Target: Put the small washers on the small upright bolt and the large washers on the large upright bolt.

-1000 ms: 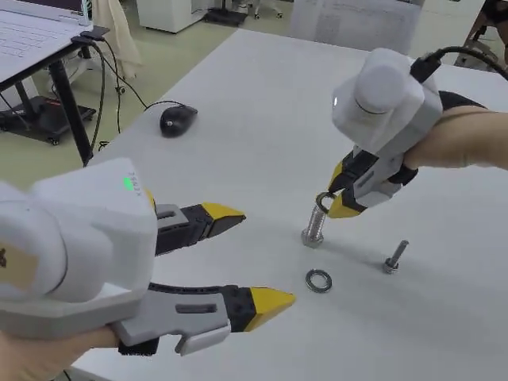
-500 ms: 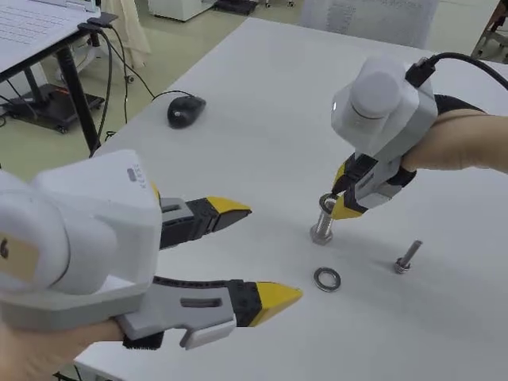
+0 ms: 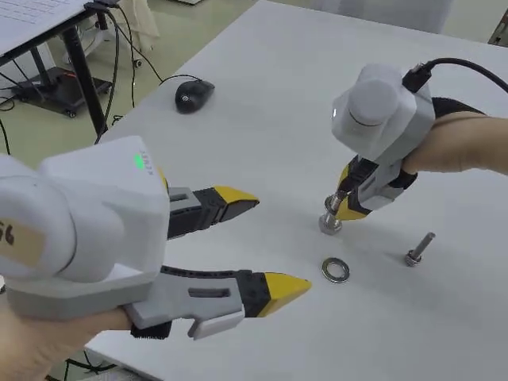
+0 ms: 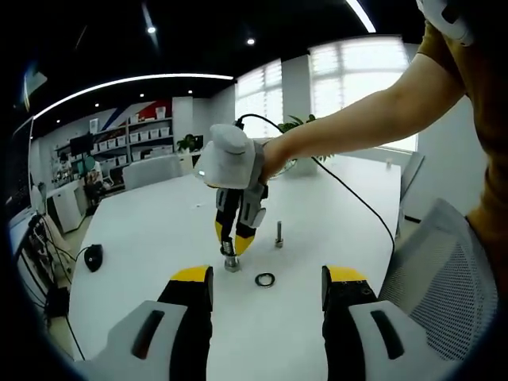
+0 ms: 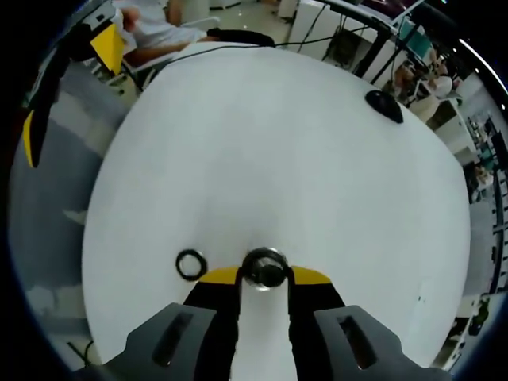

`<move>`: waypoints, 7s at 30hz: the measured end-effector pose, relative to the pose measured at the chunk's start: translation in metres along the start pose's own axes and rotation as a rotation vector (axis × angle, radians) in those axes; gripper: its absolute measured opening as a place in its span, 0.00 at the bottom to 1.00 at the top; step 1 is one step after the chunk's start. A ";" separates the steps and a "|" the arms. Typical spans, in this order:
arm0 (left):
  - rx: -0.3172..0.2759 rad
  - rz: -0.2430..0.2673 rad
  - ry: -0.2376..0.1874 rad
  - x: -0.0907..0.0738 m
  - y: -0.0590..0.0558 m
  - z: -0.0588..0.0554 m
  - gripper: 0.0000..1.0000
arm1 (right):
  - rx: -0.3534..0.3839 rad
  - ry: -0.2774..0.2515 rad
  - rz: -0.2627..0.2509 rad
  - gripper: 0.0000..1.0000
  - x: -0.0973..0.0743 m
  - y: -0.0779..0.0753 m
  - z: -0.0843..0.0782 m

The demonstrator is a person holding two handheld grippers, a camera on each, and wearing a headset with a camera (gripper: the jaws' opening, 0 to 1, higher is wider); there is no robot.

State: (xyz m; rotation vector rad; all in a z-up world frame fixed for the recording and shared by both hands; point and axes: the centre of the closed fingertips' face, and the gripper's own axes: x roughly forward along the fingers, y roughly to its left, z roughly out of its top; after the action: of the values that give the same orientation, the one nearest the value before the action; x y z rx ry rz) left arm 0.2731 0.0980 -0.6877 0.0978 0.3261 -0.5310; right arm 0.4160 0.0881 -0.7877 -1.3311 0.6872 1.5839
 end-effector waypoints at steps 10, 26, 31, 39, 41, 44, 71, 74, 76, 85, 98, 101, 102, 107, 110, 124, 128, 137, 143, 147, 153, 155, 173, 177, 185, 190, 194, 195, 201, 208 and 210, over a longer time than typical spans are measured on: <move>-0.005 -0.011 0.007 0.004 -0.001 -0.001 0.54 | -0.003 0.012 0.011 0.23 0.019 0.004 -0.007; -0.003 -0.008 0.007 0.002 0.000 0.000 0.54 | 0.021 -0.035 0.012 0.24 0.022 -0.001 -0.014; 0.006 -0.004 0.008 -0.001 -0.001 0.002 0.54 | 0.036 -0.035 -0.011 0.24 0.008 0.002 -0.020; 0.038 -0.010 0.007 -0.004 -0.014 0.011 0.54 | 0.064 -0.049 -0.050 0.24 -0.016 0.015 -0.031; 0.042 -0.013 0.006 -0.006 -0.017 0.013 0.54 | 0.085 -0.065 -0.054 0.24 -0.020 0.021 -0.030; 0.051 -0.015 0.002 -0.009 -0.022 0.014 0.54 | 0.097 -0.082 -0.054 0.24 -0.024 0.032 -0.029; 0.059 0.020 -0.017 -0.027 -0.021 0.014 0.54 | 0.088 -0.105 0.022 0.29 0.006 0.073 -0.012; 0.057 0.023 -0.019 -0.026 -0.018 0.014 0.54 | 0.088 -0.101 0.035 0.30 0.011 0.072 -0.011; 0.055 0.024 -0.018 -0.025 -0.016 0.014 0.54 | 0.086 -0.093 0.043 0.30 0.015 0.070 -0.012; 0.041 0.028 -0.011 -0.022 -0.010 0.010 0.54 | 0.092 -0.077 0.077 0.32 0.025 0.069 -0.014; 0.032 0.026 -0.009 -0.018 -0.008 0.010 0.54 | 0.104 -0.074 0.114 0.31 0.028 0.070 -0.015; 0.032 0.025 -0.008 -0.017 -0.008 0.009 0.54 | 0.098 -0.063 0.112 0.31 0.028 0.070 -0.015; 0.032 0.025 -0.007 -0.017 -0.008 0.009 0.54 | 0.099 -0.060 0.112 0.31 0.028 0.070 -0.015; 0.031 0.026 -0.006 -0.017 -0.009 0.008 0.54 | 0.099 -0.052 0.107 0.24 0.028 0.069 -0.016; 0.030 0.028 -0.006 -0.018 -0.009 0.007 0.54 | 0.099 -0.044 0.107 0.23 0.028 0.069 -0.016; 0.034 0.029 -0.007 -0.019 -0.009 0.008 0.54 | 0.104 -0.037 0.102 0.22 0.023 0.070 -0.014; 0.035 0.030 -0.007 -0.019 -0.009 0.008 0.54 | 0.107 -0.040 0.088 0.22 0.015 0.066 -0.015; 0.041 0.023 -0.005 -0.018 -0.010 0.008 0.54 | 0.100 -0.057 0.033 0.22 -0.011 0.049 -0.014; 0.043 0.021 -0.007 -0.017 -0.011 0.010 0.54 | 0.092 -0.090 -0.004 0.22 -0.029 0.036 -0.007; 0.043 0.018 -0.005 -0.017 -0.011 0.009 0.54 | 0.086 -0.087 -0.023 0.22 -0.037 0.030 -0.008; 0.046 0.011 -0.008 -0.015 -0.011 0.011 0.54 | 0.074 -0.070 -0.050 0.22 -0.049 0.015 -0.005; 0.048 0.006 -0.010 -0.014 -0.012 0.012 0.54 | 0.067 -0.061 -0.056 0.22 -0.054 0.007 -0.001; 0.041 0.021 -0.009 -0.019 -0.005 0.010 0.54 | 0.040 -0.009 -0.009 0.22 -0.030 -0.006 0.007; 0.039 0.021 -0.012 -0.018 -0.003 0.010 0.54 | 0.044 0.000 0.003 0.22 -0.024 -0.004 0.005; 0.036 0.022 -0.011 -0.018 -0.002 0.009 0.54 | 0.046 0.003 0.003 0.22 -0.014 -0.006 0.002; 0.031 0.022 -0.008 -0.018 -0.003 0.008 0.54 | 0.039 0.013 0.008 0.22 -0.004 -0.004 0.000; 0.027 0.026 -0.006 -0.017 -0.003 0.007 0.54 | 0.049 0.022 0.019 0.22 0.005 -0.003 -0.004; 0.026 0.026 -0.006 -0.017 -0.003 0.006 0.54 | 0.053 0.020 0.020 0.22 0.007 -0.003 -0.004; 0.020 0.030 -0.005 -0.017 -0.001 0.005 0.54 | 0.063 0.019 0.032 0.22 0.020 -0.003 -0.008; 0.015 0.030 0.000 -0.016 0.000 0.003 0.54 | 0.060 0.006 0.041 0.23 0.025 -0.003 -0.011; 0.014 0.031 0.002 -0.016 0.001 0.002 0.54 | 0.057 0.003 0.044 0.23 0.025 -0.002 -0.012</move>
State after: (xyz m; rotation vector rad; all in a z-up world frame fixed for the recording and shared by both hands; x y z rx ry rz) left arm 0.2618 0.1063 -0.6803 0.1168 0.3219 -0.5030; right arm 0.4230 0.0858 -0.8148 -1.2844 0.7631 1.5861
